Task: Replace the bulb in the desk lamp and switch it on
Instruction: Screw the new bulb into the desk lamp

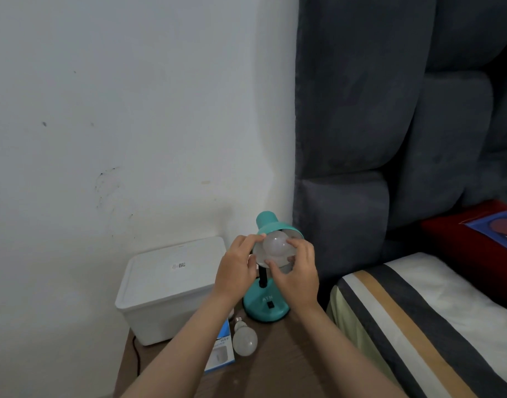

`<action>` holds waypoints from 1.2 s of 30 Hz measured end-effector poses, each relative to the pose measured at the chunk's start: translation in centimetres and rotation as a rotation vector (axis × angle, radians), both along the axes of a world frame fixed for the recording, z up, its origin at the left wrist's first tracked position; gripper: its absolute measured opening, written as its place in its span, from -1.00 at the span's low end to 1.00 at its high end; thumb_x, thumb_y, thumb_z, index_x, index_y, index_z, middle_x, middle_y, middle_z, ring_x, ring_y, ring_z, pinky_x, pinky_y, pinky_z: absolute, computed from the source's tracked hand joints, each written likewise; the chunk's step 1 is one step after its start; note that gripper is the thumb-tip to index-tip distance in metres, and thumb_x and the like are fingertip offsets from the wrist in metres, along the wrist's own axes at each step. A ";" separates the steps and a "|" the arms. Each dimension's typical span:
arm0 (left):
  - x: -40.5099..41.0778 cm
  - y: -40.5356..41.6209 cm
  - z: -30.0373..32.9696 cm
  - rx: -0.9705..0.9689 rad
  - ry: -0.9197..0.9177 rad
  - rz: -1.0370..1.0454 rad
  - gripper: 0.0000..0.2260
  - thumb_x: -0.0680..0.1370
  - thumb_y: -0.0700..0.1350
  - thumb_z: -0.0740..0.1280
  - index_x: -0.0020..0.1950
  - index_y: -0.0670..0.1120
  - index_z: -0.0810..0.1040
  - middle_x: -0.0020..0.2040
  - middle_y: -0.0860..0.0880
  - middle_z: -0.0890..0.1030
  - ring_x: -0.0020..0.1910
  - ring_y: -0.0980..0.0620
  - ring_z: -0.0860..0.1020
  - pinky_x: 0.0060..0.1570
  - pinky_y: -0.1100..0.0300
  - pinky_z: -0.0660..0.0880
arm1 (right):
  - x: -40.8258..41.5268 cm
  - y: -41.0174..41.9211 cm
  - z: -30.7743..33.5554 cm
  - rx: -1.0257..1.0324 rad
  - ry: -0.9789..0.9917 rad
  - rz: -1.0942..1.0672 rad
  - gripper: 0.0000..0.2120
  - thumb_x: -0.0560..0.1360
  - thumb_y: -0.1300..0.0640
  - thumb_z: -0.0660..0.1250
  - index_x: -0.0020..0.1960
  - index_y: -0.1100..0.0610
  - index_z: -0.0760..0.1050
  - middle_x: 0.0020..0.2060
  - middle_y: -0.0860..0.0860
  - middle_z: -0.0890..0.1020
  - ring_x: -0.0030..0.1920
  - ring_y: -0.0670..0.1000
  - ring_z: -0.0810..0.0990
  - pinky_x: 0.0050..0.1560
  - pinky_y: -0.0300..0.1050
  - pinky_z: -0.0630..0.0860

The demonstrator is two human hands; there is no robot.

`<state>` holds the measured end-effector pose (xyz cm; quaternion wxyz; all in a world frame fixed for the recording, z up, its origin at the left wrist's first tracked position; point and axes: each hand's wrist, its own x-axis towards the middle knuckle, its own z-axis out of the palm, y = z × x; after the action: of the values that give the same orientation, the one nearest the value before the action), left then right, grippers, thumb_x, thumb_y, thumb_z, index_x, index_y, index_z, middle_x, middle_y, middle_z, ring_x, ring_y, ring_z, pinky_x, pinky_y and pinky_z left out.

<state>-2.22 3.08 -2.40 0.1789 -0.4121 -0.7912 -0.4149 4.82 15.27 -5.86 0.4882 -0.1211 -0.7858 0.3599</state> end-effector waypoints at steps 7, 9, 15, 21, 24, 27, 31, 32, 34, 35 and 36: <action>-0.3 0.0 0.2 -0.004 -0.006 -0.007 -0.55 0.44 -0.38 0.25 0.21 0.06 0.45 0.03 -0.01 0.51 -0.17 -0.01 0.55 -0.13 -0.01 0.57 | -0.1 -0.4 1.0 -0.163 -0.014 -0.001 -0.61 0.39 0.04 0.47 0.16 0.03 0.45 0.05 -0.05 0.54 -0.12 -0.07 0.57 -0.24 -0.29 0.50; -0.3 0.0 0.2 -0.002 -0.006 -0.008 -0.56 0.44 -0.38 0.24 0.21 0.04 0.46 0.02 -0.01 0.51 -0.17 0.00 0.54 -0.13 0.00 0.57 | -0.1 -0.4 1.0 -0.228 -0.026 -0.018 -0.60 0.36 -0.08 0.47 0.10 0.02 0.43 -0.01 -0.07 0.56 -0.19 -0.04 0.58 -0.30 -0.29 0.46; -0.1 -0.1 0.0 0.008 0.004 -0.006 -0.58 0.45 -0.39 0.25 0.21 0.00 0.47 0.02 -0.03 0.52 -0.16 0.01 0.55 -0.13 0.02 0.58 | -0.4 -0.3 0.5 0.003 -0.005 0.000 -0.49 0.36 0.11 0.49 0.26 0.06 0.42 0.17 0.00 0.48 0.11 -0.05 0.52 -0.04 -0.19 0.57; -0.2 0.0 0.0 0.012 -0.009 -0.008 -0.56 0.45 -0.39 0.24 0.21 0.04 0.46 0.03 -0.02 0.52 -0.15 0.01 0.55 -0.11 0.01 0.57 | -0.6 -0.8 0.9 -0.149 -0.049 -0.030 -0.57 0.40 -0.02 0.45 0.18 0.08 0.41 0.08 0.00 0.51 -0.04 0.03 0.58 -0.20 -0.16 0.53; -0.1 0.0 0.0 0.019 -0.023 -0.009 -0.56 0.46 -0.38 0.24 0.20 0.07 0.45 0.04 -0.02 0.52 -0.14 0.00 0.56 -0.11 -0.01 0.57 | -0.3 -0.9 1.1 -0.212 -0.067 -0.078 -0.52 0.38 -0.14 0.43 0.14 0.11 0.41 0.03 0.02 0.55 -0.03 0.02 0.57 -0.22 -0.23 0.43; -0.1 -0.1 0.0 0.017 -0.025 0.000 -0.55 0.46 -0.37 0.26 0.20 0.11 0.43 0.04 -0.01 0.53 -0.14 0.01 0.56 -0.11 0.00 0.58 | -0.2 -1.0 0.6 -0.079 -0.023 -0.018 -0.46 0.36 -0.06 0.48 0.23 0.10 0.40 0.13 0.01 0.47 0.02 -0.06 0.53 -0.16 -0.28 0.51; 0.0 0.0 0.0 0.025 -0.021 0.000 -0.55 0.46 -0.38 0.25 0.20 0.09 0.44 0.04 -0.02 0.53 -0.13 0.01 0.56 -0.11 0.01 0.58 | -0.3 -0.8 0.7 -0.022 -0.034 -0.014 -0.57 0.45 0.07 0.41 0.27 0.10 0.42 0.16 0.04 0.49 0.02 -0.14 0.51 -0.12 -0.49 0.42; 0.1 0.0 0.0 0.027 -0.025 0.000 -0.54 0.46 -0.39 0.24 0.20 0.10 0.44 0.04 -0.03 0.53 -0.13 0.00 0.56 -0.11 0.00 0.58 | -0.4 -0.9 1.0 -0.094 -0.046 -0.023 -0.59 0.45 0.00 0.40 0.24 0.10 0.43 0.12 0.03 0.52 -0.01 -0.11 0.53 -0.15 -0.47 0.40; 0.1 0.0 0.1 0.030 -0.033 -0.002 -0.54 0.45 -0.39 0.23 0.19 0.11 0.43 0.04 -0.03 0.53 -0.12 -0.01 0.56 -0.11 0.00 0.58 | -0.5 -0.9 1.2 -0.234 -0.079 -0.025 -0.56 0.43 -0.13 0.38 0.17 0.12 0.41 0.05 0.03 0.57 0.00 -0.02 0.56 -0.17 -0.33 0.41; 0.1 0.0 0.1 0.030 -0.033 -0.002 -0.55 0.46 -0.38 0.24 0.18 0.11 0.43 0.04 -0.03 0.53 -0.12 -0.01 0.56 -0.11 0.00 0.58 | -0.5 -0.9 1.3 -0.254 -0.092 -0.034 -0.54 0.42 -0.16 0.37 0.16 0.12 0.41 0.05 0.04 0.58 0.00 0.00 0.57 -0.17 -0.27 0.42; 0.1 0.0 0.1 0.027 -0.029 -0.002 -0.55 0.46 -0.38 0.24 0.19 0.10 0.43 0.04 -0.03 0.53 -0.12 0.00 0.56 -0.11 0.00 0.58 | -0.4 -0.9 1.2 -0.239 -0.095 -0.049 -0.53 0.42 -0.16 0.38 0.16 0.13 0.40 0.05 0.05 0.57 -0.01 0.01 0.56 -0.18 -0.23 0.43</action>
<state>-2.17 3.10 -2.28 0.1726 -0.4043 -0.7876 -0.4317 4.40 14.39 -4.64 0.4412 -0.2144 -0.7564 0.4326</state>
